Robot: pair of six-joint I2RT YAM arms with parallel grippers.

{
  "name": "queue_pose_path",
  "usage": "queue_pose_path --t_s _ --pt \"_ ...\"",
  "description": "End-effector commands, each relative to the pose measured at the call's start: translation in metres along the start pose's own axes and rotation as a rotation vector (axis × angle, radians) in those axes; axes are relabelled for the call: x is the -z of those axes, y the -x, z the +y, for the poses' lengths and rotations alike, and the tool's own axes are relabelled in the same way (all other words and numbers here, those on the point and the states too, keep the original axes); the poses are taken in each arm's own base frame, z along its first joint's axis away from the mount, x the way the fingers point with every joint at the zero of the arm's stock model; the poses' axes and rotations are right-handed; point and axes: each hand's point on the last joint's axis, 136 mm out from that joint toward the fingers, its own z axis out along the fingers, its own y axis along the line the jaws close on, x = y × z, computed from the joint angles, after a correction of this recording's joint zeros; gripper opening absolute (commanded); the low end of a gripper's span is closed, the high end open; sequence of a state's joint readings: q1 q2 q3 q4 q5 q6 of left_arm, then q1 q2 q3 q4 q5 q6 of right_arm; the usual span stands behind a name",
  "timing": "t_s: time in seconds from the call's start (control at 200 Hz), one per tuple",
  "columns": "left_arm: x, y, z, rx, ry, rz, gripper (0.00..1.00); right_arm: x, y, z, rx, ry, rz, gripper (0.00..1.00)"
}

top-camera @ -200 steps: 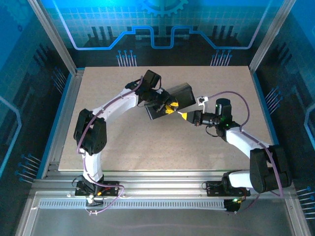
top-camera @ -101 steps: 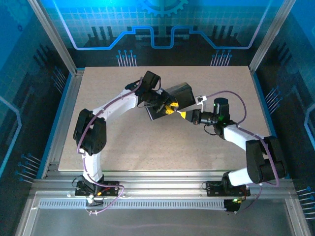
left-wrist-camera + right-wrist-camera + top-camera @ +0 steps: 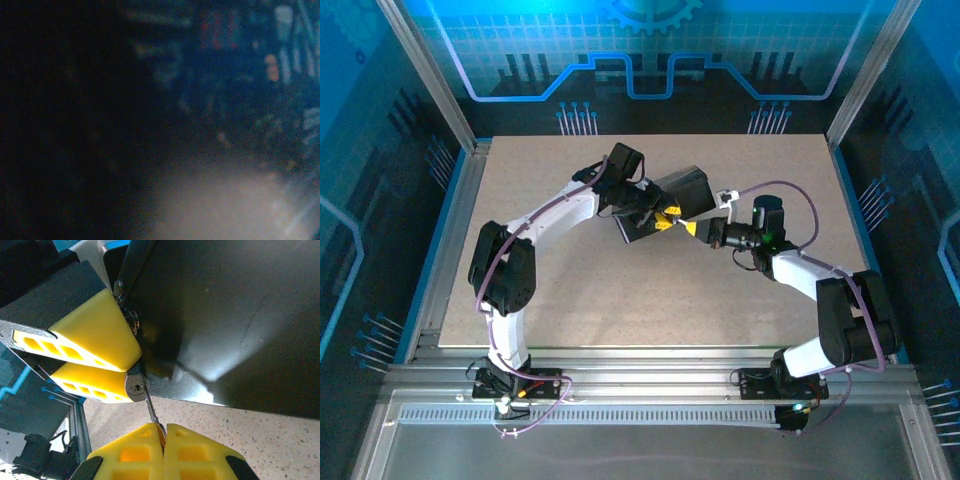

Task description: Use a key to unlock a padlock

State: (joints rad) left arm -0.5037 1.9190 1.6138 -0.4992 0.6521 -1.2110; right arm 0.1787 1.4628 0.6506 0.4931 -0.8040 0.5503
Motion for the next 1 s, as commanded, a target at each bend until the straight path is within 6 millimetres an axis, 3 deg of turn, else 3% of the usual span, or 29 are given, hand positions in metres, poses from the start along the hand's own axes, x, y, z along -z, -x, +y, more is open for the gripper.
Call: queue_pose_path --t_s 0.0,0.385,0.991 --pt "0.019 -0.021 -0.027 -0.057 -0.085 0.039 0.0 -0.006 0.016 0.019 0.103 0.043 -0.04 0.0" --pt "0.021 -0.022 -0.022 -0.05 -0.082 0.039 0.0 -0.004 0.018 0.016 0.129 0.013 -0.067 0.0" --pt "0.024 -0.027 -0.025 -0.047 -0.097 0.044 0.0 -0.013 0.017 0.041 0.278 0.088 -0.101 0.0"
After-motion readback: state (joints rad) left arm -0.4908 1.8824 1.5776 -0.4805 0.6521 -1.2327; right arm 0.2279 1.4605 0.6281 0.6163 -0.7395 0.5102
